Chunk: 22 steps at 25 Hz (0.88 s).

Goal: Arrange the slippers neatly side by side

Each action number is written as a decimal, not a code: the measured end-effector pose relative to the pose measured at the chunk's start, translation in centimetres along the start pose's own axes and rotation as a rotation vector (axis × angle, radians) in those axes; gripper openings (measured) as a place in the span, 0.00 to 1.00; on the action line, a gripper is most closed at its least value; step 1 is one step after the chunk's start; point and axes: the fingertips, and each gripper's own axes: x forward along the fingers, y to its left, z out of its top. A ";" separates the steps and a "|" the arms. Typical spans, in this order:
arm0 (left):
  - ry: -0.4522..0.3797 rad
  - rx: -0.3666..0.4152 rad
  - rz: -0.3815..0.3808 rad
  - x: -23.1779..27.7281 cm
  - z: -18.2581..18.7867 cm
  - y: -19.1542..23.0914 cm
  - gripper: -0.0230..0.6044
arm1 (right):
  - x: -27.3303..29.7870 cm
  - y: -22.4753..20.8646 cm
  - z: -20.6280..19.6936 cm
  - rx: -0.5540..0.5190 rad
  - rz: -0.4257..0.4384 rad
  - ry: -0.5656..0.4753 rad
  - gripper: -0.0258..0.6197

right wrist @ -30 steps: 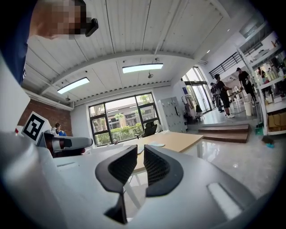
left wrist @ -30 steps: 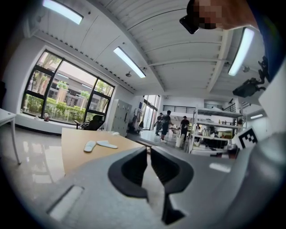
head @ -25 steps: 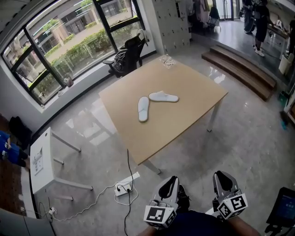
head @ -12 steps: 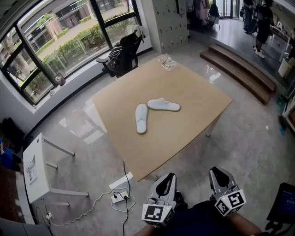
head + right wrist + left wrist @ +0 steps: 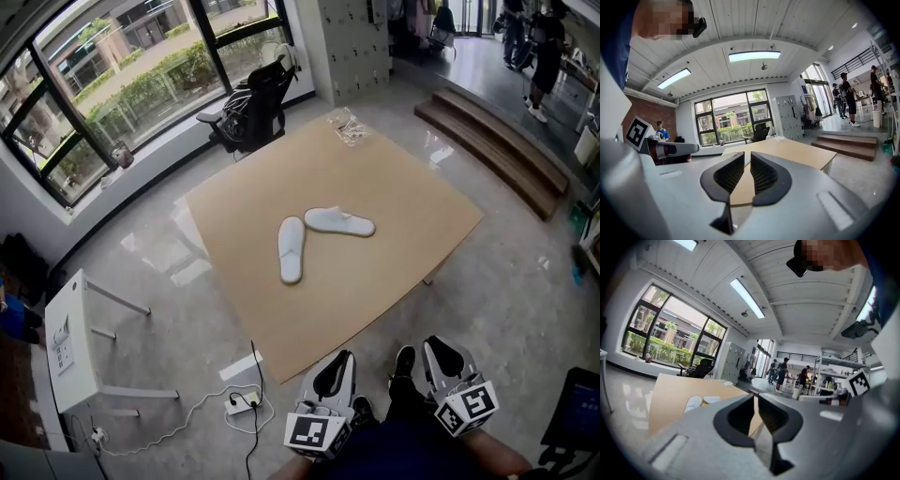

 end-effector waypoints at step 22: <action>0.022 0.050 0.298 15.4 2.7 3.8 0.12 | 18.4 -9.8 4.1 0.027 0.332 0.065 0.16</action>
